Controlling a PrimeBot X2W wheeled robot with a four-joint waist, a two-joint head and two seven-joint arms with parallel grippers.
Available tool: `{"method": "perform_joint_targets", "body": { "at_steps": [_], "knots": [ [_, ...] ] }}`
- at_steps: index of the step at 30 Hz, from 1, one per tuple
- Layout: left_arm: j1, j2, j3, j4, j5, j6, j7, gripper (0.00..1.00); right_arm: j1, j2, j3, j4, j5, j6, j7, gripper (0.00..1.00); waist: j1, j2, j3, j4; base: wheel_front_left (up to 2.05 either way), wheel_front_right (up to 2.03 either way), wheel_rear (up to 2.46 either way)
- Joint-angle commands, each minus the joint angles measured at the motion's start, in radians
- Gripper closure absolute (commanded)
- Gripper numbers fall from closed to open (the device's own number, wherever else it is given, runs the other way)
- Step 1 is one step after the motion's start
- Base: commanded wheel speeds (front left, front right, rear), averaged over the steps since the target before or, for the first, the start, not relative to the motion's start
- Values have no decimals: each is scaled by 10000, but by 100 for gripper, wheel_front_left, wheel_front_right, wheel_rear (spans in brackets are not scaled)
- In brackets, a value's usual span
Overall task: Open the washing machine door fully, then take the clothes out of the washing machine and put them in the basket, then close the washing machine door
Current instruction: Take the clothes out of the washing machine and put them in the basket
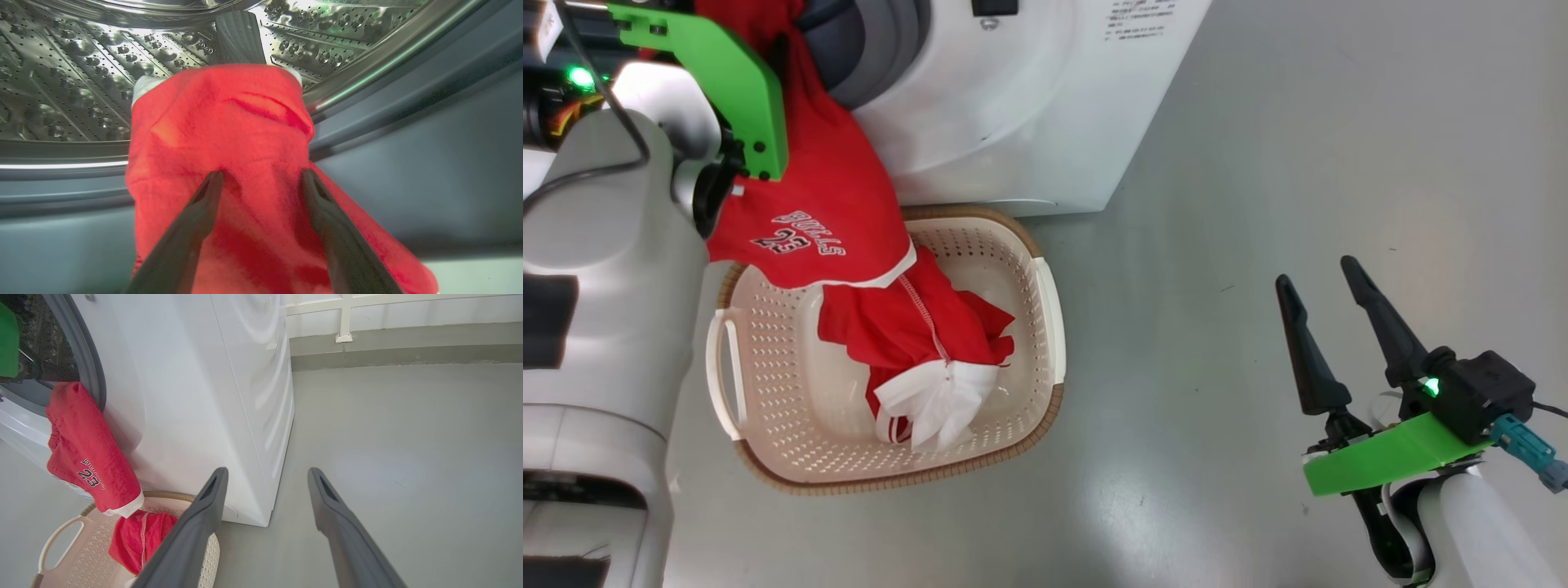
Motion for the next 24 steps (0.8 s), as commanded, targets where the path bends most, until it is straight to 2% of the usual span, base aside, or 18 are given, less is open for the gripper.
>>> {"method": "perform_joint_targets", "body": {
  "at_steps": [1,9,10,11,12,14,20,24],
  "knots": [
    [-251,506,-8,-82,-7,-52,41,0,26,-2,284,-170,107,62,-65,0,0,0,-7,-22,0,0,0],
    [-248,594,-327,291,-39,-53,-53,0,0,-6,371,-170,124,62,-65,0,0,0,-40,-131,0,0,0],
    [-207,592,-377,342,-70,-53,-118,20,-2,-2,373,-168,129,62,-65,0,0,0,-51,-145,0,0,0],
    [-198,619,-421,364,-57,-53,-154,51,-2,-1,378,-165,130,62,-65,0,0,0,-56,-153,0,0,0],
    [-197,639,-450,381,-60,-53,-197,60,-2,0,380,-164,131,62,-65,0,0,0,-61,-161,0,0,0],
    [-195,657,-488,413,-102,-53,-264,100,0,0,366,-164,133,62,-65,0,0,0,-73,-162,0,0,0],
    [-190,624,-595,443,-269,-53,-773,100,22,-19,307,-169,127,62,-65,0,0,0,-100,-85,0,0,0],
    [-140,599,-451,404,-506,-46,-1619,100,39,-39,256,-189,119,62,-65,0,0,0,-142,-1,0,0,0]
  ]
}}
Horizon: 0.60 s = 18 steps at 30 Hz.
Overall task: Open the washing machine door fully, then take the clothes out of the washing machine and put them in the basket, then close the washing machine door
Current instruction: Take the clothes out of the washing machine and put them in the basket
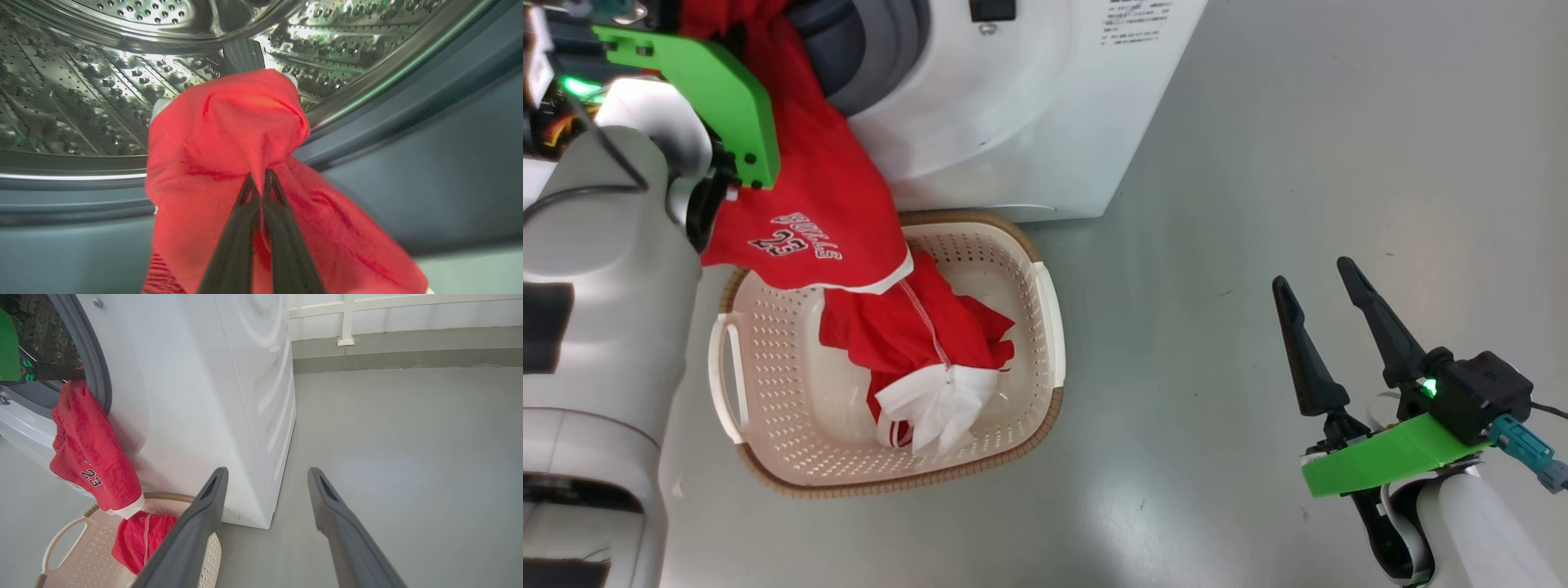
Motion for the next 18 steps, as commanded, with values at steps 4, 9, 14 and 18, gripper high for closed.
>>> {"method": "perform_joint_targets", "body": {
  "at_steps": [4,9,14,18],
  "knots": [
    [111,335,325,-278,-292,37,-1325,100,88,-35,110,-215,104,62,-65,0,0,0,-119,115,0,0,0],
    [489,256,525,-380,-547,37,-2630,100,225,-44,20,-223,90,62,-65,0,0,0,-296,222,0,0,0],
    [1030,216,762,-1072,-692,122,-3034,100,335,-39,-62,-239,68,62,-65,0,0,0,-445,352,0,0,0],
    [1728,282,1108,-2565,-611,368,-3047,100,402,-30,-126,-260,60,62,-65,0,0,0,-518,426,0,0,0]
  ]
}}
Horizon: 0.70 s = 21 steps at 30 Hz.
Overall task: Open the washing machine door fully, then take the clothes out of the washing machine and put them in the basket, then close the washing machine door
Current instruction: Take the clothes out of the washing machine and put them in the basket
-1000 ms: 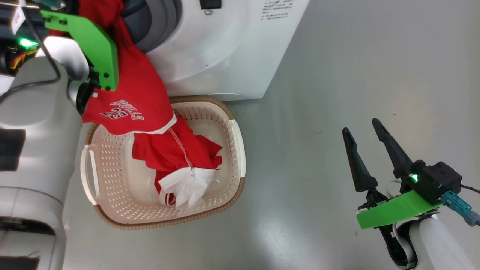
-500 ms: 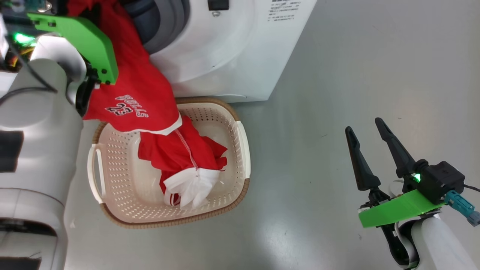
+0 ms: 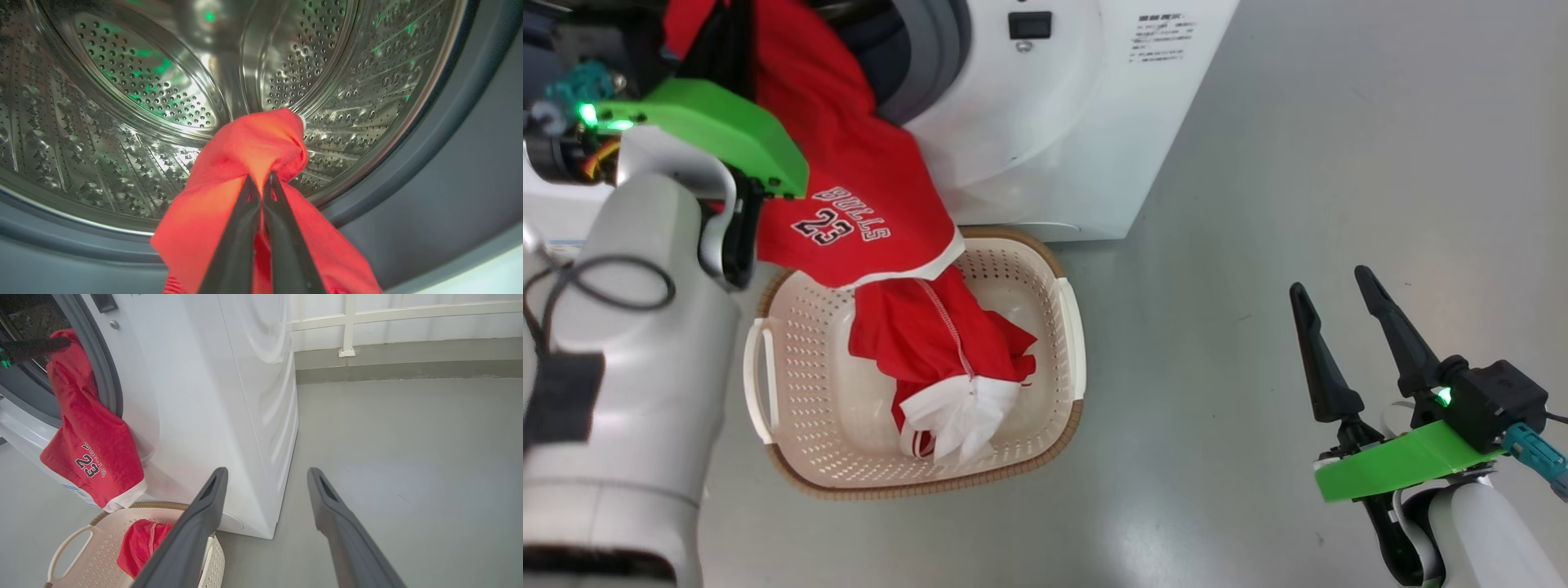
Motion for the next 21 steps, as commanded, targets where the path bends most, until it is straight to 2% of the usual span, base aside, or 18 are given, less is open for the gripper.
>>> {"method": "perform_joint_targets", "body": {
  "at_steps": [1,9,21],
  "knots": [
    [310,462,322,-597,67,136,-117,100,199,-22,152,-246,60,62,-65,0,0,-1,-57,62,0,0,0],
    [2629,60,1518,-4163,800,460,-120,100,378,-21,24,-244,32,62,-65,0,0,-1,-270,279,0,0,0],
    [5263,-559,2698,-8154,1758,194,-121,100,572,5,73,-228,45,62,-65,0,0,-1,-534,339,0,0,0]
  ]
}}
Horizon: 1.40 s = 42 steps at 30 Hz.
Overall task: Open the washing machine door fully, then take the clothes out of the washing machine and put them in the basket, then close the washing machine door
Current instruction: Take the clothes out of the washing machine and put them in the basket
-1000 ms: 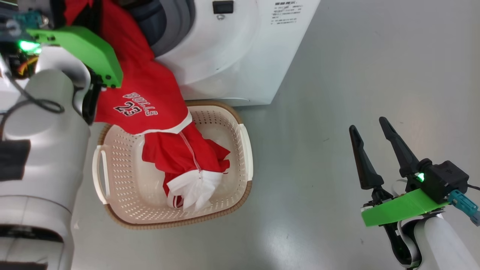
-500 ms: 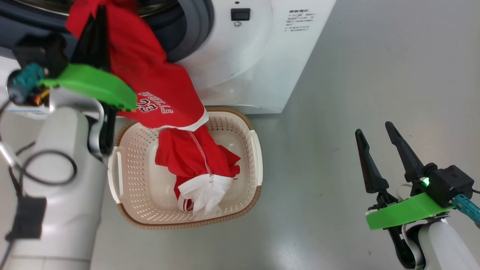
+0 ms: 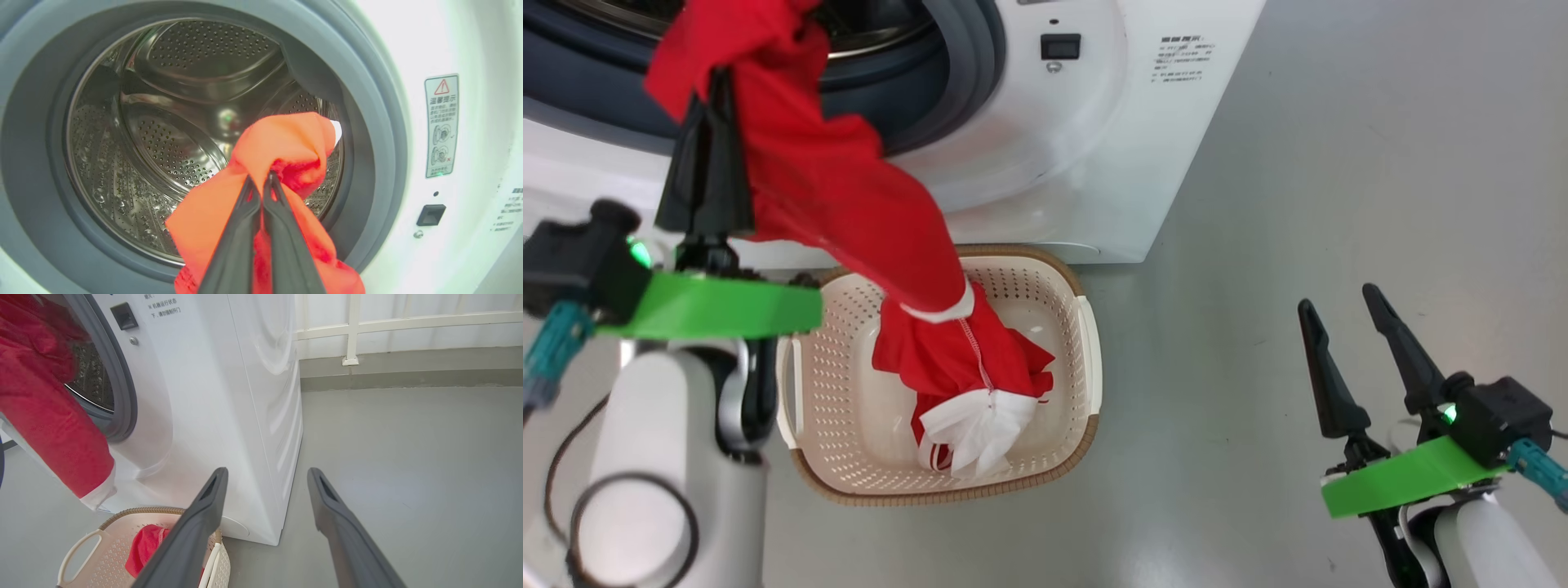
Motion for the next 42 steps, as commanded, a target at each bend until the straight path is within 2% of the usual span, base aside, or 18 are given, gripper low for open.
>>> {"method": "perform_joint_targets", "body": {
  "at_steps": [1,6,12,18,24,31,42],
  "knots": [
    [315,239,381,-568,66,-83,-77,100,240,-2,271,-214,49,62,-63,0,0,-1,-32,4,0,0,0],
    [1252,191,398,-1643,-53,-45,-77,100,314,8,325,-187,69,62,-63,0,0,-1,-138,22,0,0,0],
    [2283,186,-64,-2621,-512,364,-77,100,374,-21,339,-193,84,62,-63,0,0,-1,-210,62,0,0,0],
    [3089,185,-537,-2918,-874,743,-78,100,370,-41,397,-189,91,62,-63,0,0,-1,-189,95,0,0,0],
    [3379,184,-858,-2315,-881,832,-78,100,274,-45,434,-209,89,62,-63,0,0,-1,-4,65,0,0,0],
    [3285,184,-1041,-1015,-918,706,-78,100,88,-28,411,-256,92,62,-63,0,0,-1,340,-91,0,0,0],
    [2238,184,-1188,2314,-988,258,-78,100,-248,63,369,-362,55,62,-63,0,0,-1,1086,-337,0,0,0]
  ]
}}
